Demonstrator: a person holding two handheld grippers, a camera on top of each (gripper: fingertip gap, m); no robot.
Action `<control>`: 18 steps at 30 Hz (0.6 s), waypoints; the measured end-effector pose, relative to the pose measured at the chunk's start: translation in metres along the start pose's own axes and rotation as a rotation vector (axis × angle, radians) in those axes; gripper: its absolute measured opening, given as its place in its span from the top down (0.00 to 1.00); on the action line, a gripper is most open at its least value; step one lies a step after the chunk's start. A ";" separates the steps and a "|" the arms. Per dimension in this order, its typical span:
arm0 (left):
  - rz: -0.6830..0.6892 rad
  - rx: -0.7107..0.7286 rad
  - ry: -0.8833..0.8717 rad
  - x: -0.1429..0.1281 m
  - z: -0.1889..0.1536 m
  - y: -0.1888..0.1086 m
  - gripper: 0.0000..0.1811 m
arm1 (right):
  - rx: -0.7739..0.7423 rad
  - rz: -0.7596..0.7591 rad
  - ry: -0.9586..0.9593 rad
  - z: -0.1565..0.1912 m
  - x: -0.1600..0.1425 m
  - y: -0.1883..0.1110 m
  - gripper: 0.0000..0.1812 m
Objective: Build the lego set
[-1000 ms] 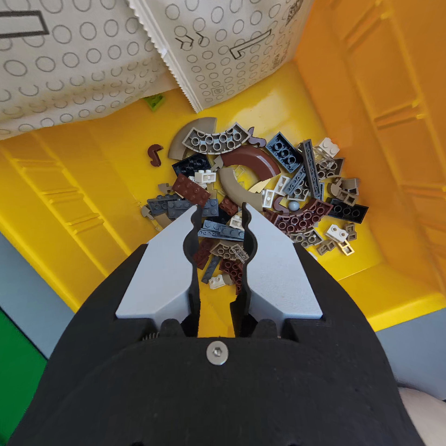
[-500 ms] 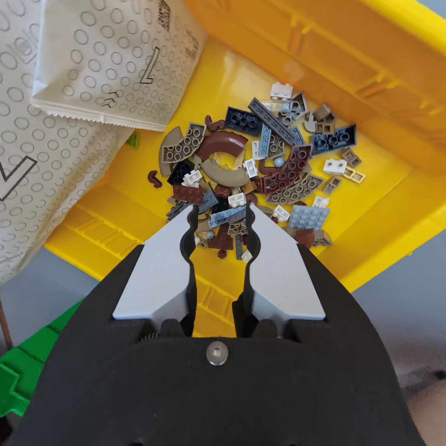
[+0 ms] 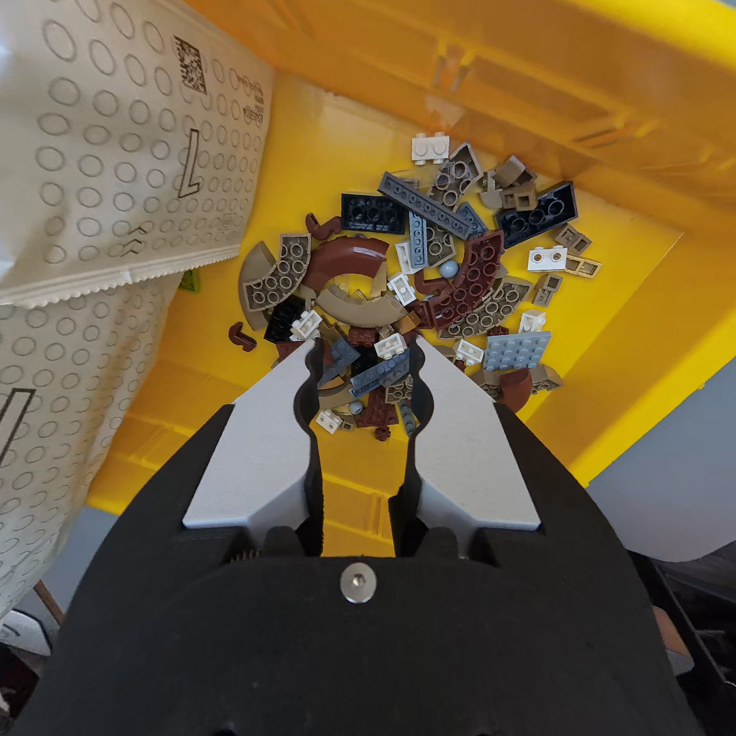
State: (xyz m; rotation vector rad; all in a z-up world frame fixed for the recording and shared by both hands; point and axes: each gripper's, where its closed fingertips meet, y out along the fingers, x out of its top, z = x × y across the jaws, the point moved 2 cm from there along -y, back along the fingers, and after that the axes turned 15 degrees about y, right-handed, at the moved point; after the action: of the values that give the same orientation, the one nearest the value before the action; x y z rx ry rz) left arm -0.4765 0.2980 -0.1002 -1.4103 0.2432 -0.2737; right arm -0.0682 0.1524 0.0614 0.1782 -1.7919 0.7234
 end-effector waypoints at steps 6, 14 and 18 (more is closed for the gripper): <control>-0.017 0.030 0.004 -0.007 0.003 0.008 0.83 | 0.003 0.013 -0.002 0.001 -0.002 0.002 0.81; -0.040 -0.008 -0.021 -0.010 0.005 0.017 0.86 | 0.001 0.022 -0.004 0.002 -0.004 0.004 0.81; -0.022 -0.026 -0.015 -0.014 0.002 0.023 0.88 | -0.014 0.034 0.008 -0.002 -0.006 0.005 0.81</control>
State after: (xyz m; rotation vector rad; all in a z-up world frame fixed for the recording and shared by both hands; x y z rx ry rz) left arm -0.4882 0.3074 -0.1224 -1.4405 0.2198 -0.2789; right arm -0.0667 0.1556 0.0542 0.1363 -1.7957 0.7347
